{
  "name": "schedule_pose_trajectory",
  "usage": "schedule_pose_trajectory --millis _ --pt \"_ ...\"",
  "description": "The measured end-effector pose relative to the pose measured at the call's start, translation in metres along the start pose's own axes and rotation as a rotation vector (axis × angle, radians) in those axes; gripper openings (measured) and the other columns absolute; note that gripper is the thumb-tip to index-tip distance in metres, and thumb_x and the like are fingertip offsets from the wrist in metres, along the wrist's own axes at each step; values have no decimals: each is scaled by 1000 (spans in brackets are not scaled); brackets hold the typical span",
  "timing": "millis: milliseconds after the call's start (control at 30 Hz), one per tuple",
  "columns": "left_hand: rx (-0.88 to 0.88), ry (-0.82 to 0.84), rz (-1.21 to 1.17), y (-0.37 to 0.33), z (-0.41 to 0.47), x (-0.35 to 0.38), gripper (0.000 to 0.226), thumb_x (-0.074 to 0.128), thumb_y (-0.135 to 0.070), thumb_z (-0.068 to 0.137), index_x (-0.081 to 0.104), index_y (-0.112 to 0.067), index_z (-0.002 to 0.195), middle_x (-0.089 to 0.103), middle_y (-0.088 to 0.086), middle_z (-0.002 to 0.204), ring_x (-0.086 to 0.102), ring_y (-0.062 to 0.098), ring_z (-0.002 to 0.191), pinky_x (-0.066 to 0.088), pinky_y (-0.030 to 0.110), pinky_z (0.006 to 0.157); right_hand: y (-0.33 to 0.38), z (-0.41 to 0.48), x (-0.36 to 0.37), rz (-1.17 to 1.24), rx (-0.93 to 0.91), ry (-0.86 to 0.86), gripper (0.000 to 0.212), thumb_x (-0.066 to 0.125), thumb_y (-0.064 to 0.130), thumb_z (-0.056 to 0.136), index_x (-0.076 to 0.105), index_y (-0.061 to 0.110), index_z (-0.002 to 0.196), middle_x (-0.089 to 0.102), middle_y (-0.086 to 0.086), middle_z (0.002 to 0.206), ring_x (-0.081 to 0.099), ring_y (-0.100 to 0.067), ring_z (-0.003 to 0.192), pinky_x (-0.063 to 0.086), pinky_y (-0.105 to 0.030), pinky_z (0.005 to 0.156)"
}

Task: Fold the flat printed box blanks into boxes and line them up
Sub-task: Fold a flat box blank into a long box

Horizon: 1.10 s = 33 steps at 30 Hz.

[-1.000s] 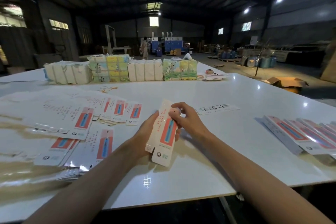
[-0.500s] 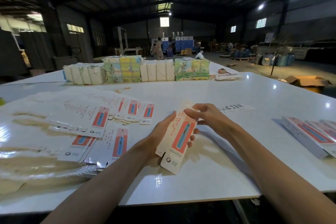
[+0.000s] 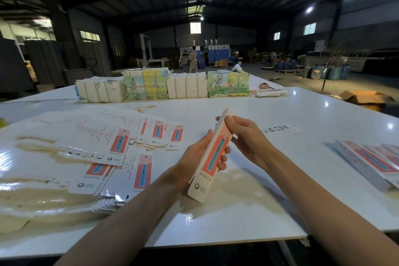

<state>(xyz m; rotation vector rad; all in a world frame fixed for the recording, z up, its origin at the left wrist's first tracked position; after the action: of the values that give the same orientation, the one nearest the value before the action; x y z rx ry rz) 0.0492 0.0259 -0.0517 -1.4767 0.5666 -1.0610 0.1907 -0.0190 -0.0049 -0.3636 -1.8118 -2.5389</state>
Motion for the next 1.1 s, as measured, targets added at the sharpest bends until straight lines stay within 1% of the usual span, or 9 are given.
schedule_pose_trajectory --millis 133,233,333,467,567,667,767,867,1100 --pt "-34 18 -324 0 -2 -4 53 48 -53 106 60 -6 127 64 13 101 63 18 77 56 27 67 -2 -3 9 -32 -19 40 31 70 21 102 62 7 128 74 -16 104 72 -30 100 60 -33 91" --pt "-20 37 -521 -3 -1 -7 55 47 -50 108 71 -4 125 64 14 102 64 18 76 57 28 68 -4 -4 13 -34 -40 3 59 72 17 99 42 32 148 77 -20 111 76 -30 104 62 -39 95" --pt "-11 45 -543 -5 -5 -5 55 47 -50 108 77 -5 119 66 14 103 67 19 77 58 28 72 -7 -7 14 -29 -69 -38 50 68 15 101 46 19 145 78 -20 113 76 -31 104 60 -41 100" --pt "12 -42 -311 -7 -9 -3 49 49 -53 106 73 -18 131 72 15 118 74 26 94 62 39 85 -6 -7 6 24 -65 -32 41 68 16 102 57 16 141 78 -20 109 76 -29 97 61 -32 86" --pt "125 -235 127 -14 -5 -5 55 48 -64 95 39 -56 149 65 3 139 72 29 115 63 48 88 -3 -3 -4 -22 -36 -67 43 69 22 102 58 20 142 79 -16 114 76 -32 108 62 -32 85" --pt "182 -324 315 -19 -7 -8 67 50 -81 85 25 -71 146 62 -8 139 73 22 114 66 40 78 -5 -2 -3 -136 -12 -26 44 71 26 101 57 27 142 79 -14 114 76 -33 109 63 -34 89" --pt "261 -326 447 -24 -11 -8 72 73 -71 78 21 -91 123 60 -28 124 72 -7 100 59 18 60 -9 -3 3 -182 -10 22 42 73 27 100 60 31 139 80 -12 113 76 -32 107 64 -35 88" --pt "298 -341 541 -24 -8 -8 89 86 -54 75 19 -84 126 53 -34 121 65 -19 98 53 9 58 -12 -4 5 -207 -2 20 41 73 30 100 61 34 139 81 -9 111 77 -28 106 64 -30 80" --pt "229 -322 564 -23 -9 -8 86 84 -42 76 31 -44 144 64 -14 116 73 0 99 57 13 63 -13 -6 9 -324 -20 -11 41 77 38 95 63 32 133 80 -9 99 77 -25 101 64 -35 89"
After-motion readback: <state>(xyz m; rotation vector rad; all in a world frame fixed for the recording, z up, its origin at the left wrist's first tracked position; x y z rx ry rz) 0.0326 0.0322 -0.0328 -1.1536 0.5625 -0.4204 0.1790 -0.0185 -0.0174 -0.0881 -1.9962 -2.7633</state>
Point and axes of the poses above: each hand's wrist, its own z-axis towards the middle knuckle, its own x-axis out of the palm, y = z × x, the point moved 5 cm from there along z, towards the middle knuckle
